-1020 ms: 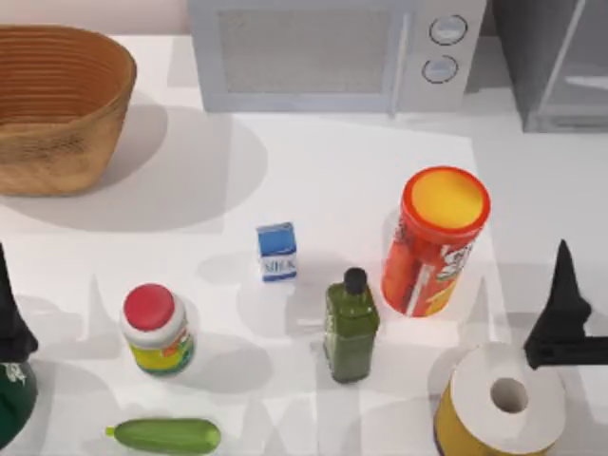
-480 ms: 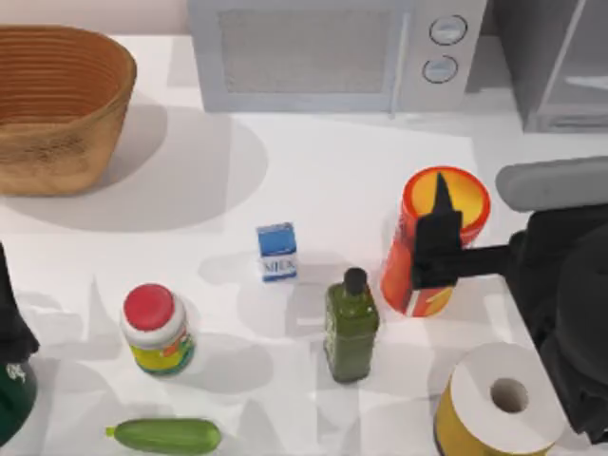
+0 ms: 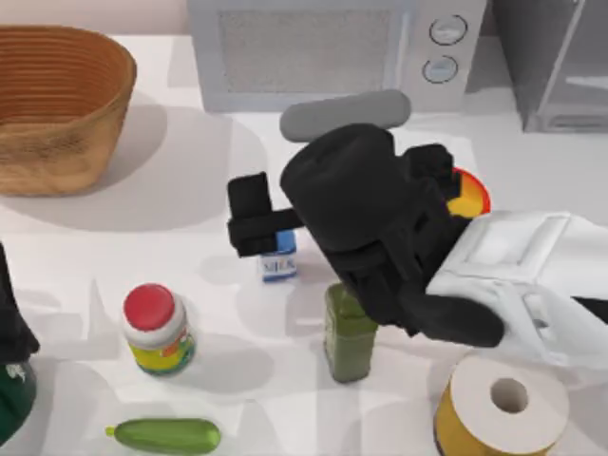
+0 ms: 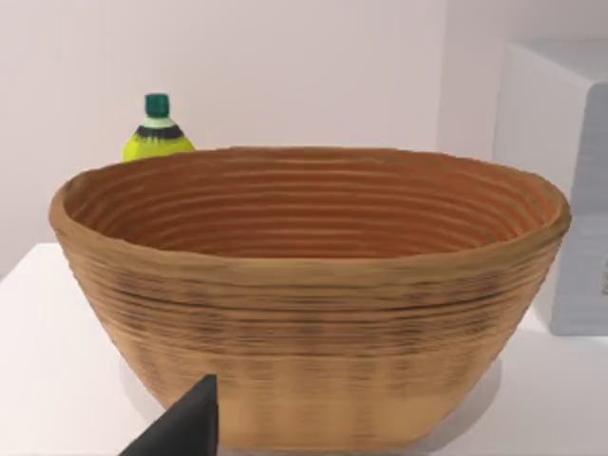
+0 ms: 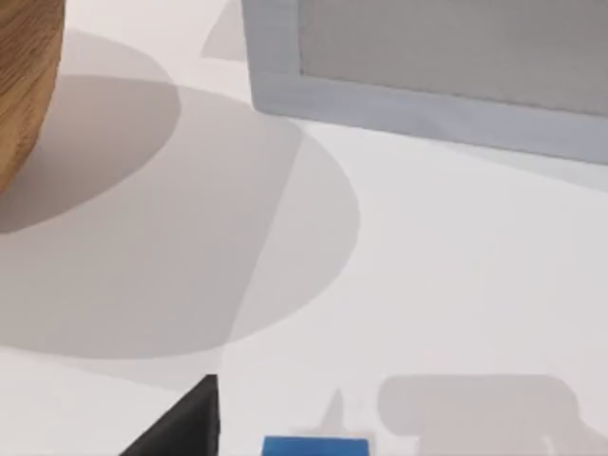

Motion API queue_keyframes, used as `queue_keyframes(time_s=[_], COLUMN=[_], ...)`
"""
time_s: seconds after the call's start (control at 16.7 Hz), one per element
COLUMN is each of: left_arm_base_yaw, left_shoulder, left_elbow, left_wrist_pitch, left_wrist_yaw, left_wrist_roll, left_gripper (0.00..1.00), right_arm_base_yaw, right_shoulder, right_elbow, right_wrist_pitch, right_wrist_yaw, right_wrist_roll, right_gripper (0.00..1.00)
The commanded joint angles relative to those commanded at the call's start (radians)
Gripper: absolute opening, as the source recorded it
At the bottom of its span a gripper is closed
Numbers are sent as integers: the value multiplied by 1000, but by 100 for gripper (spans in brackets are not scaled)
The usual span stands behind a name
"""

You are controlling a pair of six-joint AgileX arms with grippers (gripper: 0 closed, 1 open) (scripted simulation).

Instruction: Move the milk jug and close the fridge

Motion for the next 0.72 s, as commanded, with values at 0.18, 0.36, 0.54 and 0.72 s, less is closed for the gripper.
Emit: queue_keyframes(time_s=[0.18, 0.36, 0.54, 0.72], left_arm_base_yaw=[0, 0, 0, 0], left_shoulder=[0, 0, 0, 0], left_elbow=[0, 0, 0, 0], left_wrist_pitch=[0, 0, 0, 0], left_wrist_yaw=[0, 0, 0, 0], left_wrist_roll=[0, 0, 0, 0], left_gripper=[100, 100, 100, 100], right_arm_base_yaw=[8, -3, -20, -20], right_shoulder=[167, 292, 350, 351], right_elbow=[168, 269, 297, 297], right_wrist_pitch=[-135, -241, -297, -297], right_wrist_yaw=[-61, -103, -118, -119], right_wrist_roll=[84, 151, 184, 184], right_gripper=[100, 100, 100, 100])
